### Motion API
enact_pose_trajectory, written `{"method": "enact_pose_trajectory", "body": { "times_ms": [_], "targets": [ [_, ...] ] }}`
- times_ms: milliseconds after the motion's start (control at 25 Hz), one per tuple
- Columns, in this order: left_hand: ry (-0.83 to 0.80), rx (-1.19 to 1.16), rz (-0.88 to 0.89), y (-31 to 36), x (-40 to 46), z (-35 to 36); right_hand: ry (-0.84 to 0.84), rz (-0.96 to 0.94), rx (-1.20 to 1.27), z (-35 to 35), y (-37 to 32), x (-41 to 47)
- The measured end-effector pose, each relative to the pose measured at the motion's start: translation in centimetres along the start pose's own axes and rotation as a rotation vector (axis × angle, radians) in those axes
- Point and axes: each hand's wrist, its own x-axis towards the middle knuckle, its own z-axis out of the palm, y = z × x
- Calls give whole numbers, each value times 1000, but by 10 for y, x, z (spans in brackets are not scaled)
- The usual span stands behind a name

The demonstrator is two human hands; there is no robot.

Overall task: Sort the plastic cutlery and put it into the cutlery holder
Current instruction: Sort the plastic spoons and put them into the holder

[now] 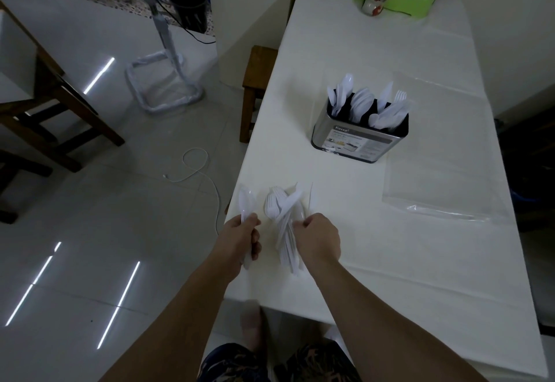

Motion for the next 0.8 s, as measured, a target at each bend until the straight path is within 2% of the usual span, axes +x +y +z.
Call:
{"method": "enact_pose_trajectory", "body": {
  "times_ms": [160,360,480,600,800],
  "targets": [
    [-2,-5,-2,-1,0,1,-53,2,-43,-5,4,5],
    [-26,-22,-3,-2,-2,10,-69,93,134,-25,12,-5],
    [-50,-16,5,0,-4,18,-64,47,255,-32,3,-14],
    [-122,11,10,1,-7,22,-207,61,474,-31,-21,-23],
    [-206,198,90,0,-15,12,-316,139,545,-16,-48,-38]
  ]
}}
